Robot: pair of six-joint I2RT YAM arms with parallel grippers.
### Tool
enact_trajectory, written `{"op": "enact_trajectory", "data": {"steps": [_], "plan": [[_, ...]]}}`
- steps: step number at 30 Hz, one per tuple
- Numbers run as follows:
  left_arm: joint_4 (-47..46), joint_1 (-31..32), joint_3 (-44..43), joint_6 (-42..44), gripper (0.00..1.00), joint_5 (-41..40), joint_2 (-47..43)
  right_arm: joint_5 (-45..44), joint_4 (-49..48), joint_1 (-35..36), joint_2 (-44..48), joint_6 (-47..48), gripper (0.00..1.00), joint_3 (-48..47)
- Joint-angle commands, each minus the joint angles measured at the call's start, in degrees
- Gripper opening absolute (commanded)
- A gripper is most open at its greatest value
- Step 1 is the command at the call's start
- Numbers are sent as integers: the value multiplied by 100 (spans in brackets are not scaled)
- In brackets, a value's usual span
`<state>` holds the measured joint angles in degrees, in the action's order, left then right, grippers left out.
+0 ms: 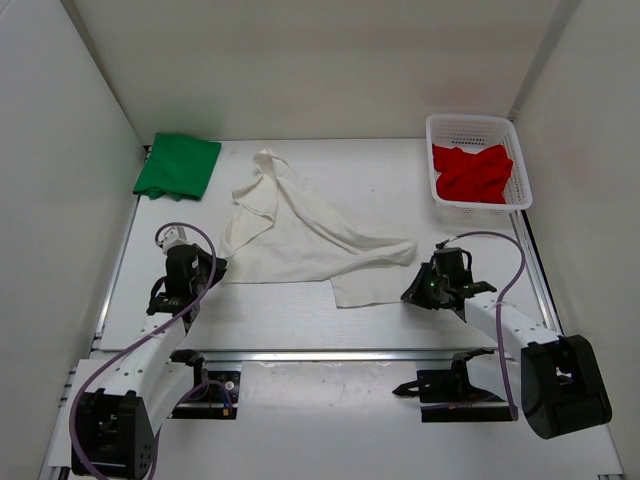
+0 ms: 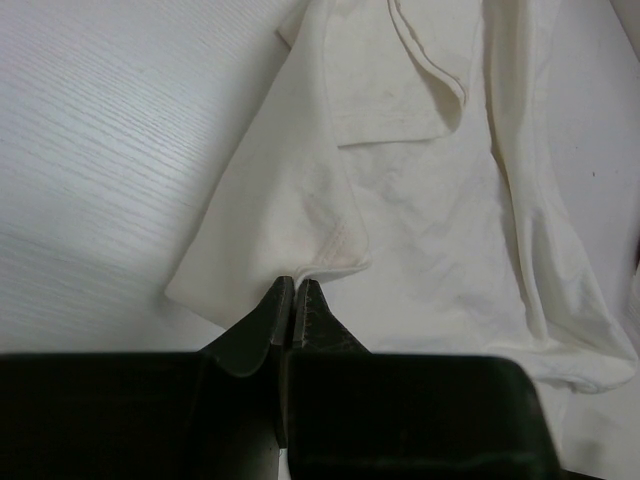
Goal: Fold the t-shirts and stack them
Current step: Flatten out the tshirt
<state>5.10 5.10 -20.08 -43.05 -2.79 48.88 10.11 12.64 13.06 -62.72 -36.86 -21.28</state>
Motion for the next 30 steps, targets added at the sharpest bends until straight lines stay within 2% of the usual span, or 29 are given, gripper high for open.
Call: {"op": "enact_trajectory", "data": {"steps": [1, 4, 7, 9, 11, 12, 16, 19, 22, 24, 28, 30], "plan": [[-53, -35, -49, 42, 0, -12, -134, -52, 300, 39, -161, 92, 5, 10], [-106, -18, -5, 42, 0, 41, -116, -106, 247, 39, -188, 83, 16, -104], [-80, -10, -40, 77, 0, 23, -125, -106, 186, 30, -249, 127, 21, -157], [-88, -1, -23, 94, 0, 15, -142, -80, 142, 65, -284, 127, 17, -114], [-80, 17, -32, 69, 0, -2, -142, -53, 107, 65, -372, 109, 3, -96], [-71, 8, 29, 68, 0, -3, -125, -70, 124, 65, -355, 118, 0, -87], [-132, 131, -49, 287, 0, 33, -125, -394, 474, 302, -101, 30, 0, -402], [-98, 306, -277, 603, 0, 269, -186, -824, 1141, 617, 224, 21, 0, -1131], [358, 404, -1284, 745, 0, 252, -238, -1484, 1880, 969, 760, 126, 0, -2306], [465, 142, -1917, 658, 0, 646, -230, -1941, 2520, 1040, 857, 257, 0, -3134], [614, -483, -3823, 193, 0, 2137, 374, -2680, 3410, 1243, 920, 705, 0, -5301], [633, -1210, -4634, -88, 0, 2930, 691, -3048, 3893, 1261, 709, 1013, 0, -6403]]}}
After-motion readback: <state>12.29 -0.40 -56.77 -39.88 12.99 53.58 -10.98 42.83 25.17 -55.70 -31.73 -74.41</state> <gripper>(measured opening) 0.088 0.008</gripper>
